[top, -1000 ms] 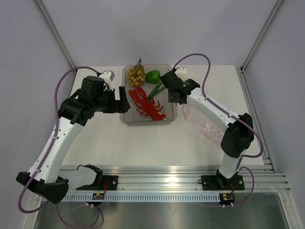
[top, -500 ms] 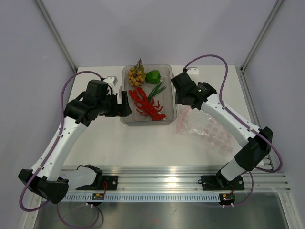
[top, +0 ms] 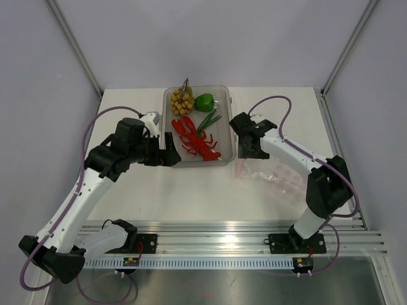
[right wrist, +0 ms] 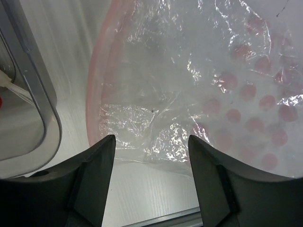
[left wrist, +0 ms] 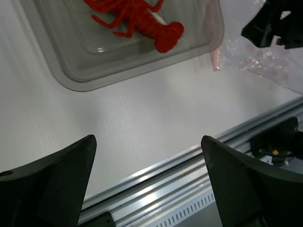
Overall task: Place the food in the zip-top bag and seal the zipper
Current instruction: Pick up the zipper food storage bag at the center of the board.
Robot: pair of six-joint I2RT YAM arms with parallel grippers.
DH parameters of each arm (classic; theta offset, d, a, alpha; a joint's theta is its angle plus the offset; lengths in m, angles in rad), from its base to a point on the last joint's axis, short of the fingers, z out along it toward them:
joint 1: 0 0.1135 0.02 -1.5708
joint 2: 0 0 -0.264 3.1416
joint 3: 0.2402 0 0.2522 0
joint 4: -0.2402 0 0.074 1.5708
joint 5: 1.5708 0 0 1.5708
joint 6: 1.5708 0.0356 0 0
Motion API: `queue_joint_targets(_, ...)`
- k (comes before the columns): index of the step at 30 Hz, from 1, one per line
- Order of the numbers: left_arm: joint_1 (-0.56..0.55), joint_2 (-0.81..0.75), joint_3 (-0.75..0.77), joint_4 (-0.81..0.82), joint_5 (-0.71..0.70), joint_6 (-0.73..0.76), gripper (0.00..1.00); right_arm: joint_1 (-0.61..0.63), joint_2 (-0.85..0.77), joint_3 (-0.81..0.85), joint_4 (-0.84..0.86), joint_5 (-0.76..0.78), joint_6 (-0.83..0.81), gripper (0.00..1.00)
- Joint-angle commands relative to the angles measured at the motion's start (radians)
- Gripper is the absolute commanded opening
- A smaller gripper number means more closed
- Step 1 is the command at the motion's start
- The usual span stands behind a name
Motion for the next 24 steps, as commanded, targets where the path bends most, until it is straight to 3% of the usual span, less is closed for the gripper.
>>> queue_joint_targets(1, -0.111, 0.004, -0.094, 0.156, 0.136, -0.093, 0.94, -0.022, -0.120, -0.086, 0.076, -0.064, 0.023, 0.71)
queue_joint_targets(3, -0.235, 0.030, -0.119, 0.214, 0.120, -0.162, 0.93, -0.046, -0.197, -0.131, 0.093, -0.077, 0.037, 0.73)
queue_joint_targets(7, -0.379, 0.152, -0.126, 0.394, 0.102, -0.231, 0.93, -0.140, -0.358, -0.237, 0.096, -0.124, 0.032, 0.79)
queue_joint_targets(13, -0.402, 0.381, -0.111, 0.648, 0.068, -0.345, 0.89, -0.223, -0.577, -0.265, 0.043, -0.161, -0.004, 0.84)
queue_joint_targets(19, -0.426, 0.634, -0.038, 0.759, 0.013, -0.411, 0.84, -0.228, -0.611, -0.277, -0.007, -0.170, -0.024, 0.86)
queue_joint_targets(22, -0.432, 0.662, -0.051, 0.789, 0.028, -0.427, 0.82, -0.226, -0.582, -0.294, 0.013, -0.254, -0.067, 0.88)
queue_joint_targets(24, -0.432, 0.586, -0.111, 0.831, 0.050, -0.424, 0.82, -0.226, -0.550, -0.297, 0.025, -0.334, -0.089, 0.90)
